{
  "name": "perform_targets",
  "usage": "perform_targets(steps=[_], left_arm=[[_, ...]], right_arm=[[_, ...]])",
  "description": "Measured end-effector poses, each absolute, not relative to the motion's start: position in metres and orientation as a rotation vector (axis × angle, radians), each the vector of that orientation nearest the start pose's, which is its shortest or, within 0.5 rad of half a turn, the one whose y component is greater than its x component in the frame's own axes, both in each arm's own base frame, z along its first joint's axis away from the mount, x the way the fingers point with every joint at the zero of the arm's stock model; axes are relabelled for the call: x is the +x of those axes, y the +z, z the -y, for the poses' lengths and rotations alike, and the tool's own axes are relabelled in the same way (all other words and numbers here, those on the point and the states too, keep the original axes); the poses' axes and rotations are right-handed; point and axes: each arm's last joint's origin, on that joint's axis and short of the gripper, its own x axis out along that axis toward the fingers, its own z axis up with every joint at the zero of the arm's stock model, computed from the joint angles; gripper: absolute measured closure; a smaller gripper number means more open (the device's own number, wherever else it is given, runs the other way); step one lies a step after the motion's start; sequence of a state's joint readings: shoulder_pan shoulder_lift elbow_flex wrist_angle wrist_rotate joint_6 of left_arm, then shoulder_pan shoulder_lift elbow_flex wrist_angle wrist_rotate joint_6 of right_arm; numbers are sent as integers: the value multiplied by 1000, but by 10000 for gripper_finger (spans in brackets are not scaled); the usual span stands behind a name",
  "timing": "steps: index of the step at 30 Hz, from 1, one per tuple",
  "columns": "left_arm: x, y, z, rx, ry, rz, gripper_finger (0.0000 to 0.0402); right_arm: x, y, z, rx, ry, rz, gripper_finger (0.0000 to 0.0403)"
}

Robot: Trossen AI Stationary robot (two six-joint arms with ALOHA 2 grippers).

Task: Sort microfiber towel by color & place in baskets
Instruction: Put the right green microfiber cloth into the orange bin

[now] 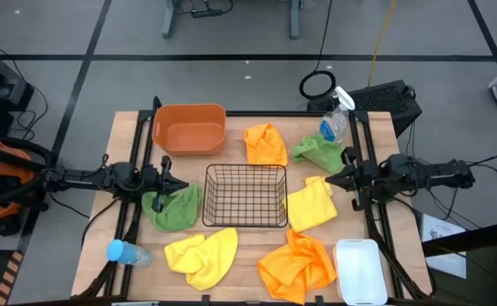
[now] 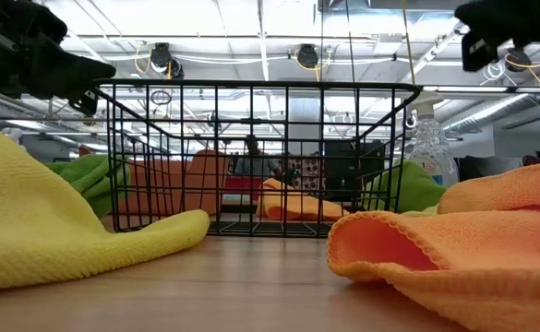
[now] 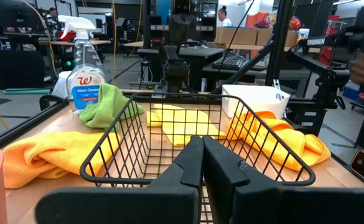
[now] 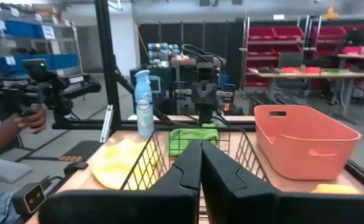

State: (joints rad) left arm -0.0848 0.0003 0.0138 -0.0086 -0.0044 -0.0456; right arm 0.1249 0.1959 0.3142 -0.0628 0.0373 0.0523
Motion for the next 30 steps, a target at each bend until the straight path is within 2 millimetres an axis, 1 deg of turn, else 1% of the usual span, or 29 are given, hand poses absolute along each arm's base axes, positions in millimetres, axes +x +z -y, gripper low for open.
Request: perform_targets(steps=[11,14,19,24,27,30], left_arm=[[97,167,8,-46,-80,3,389],[97,167,8,-45,-80,3,389],[97,167,8,-46,-80,3,389],[97,167,8,-46,-81,3,389],[97,167,8,-46,-81,3,389],[97,167,8,-46,-80,3,389]], right_arm=[[111,337,-12,74,70,-71,403],[115,357,-13,66,70,-91,403],[120,385,-14,61,70,-96,403],[126,404,-14,61,71,-87,403],[131,409,-15,58,70,-103,403],[137,406,-16,56,69,-128,403]])
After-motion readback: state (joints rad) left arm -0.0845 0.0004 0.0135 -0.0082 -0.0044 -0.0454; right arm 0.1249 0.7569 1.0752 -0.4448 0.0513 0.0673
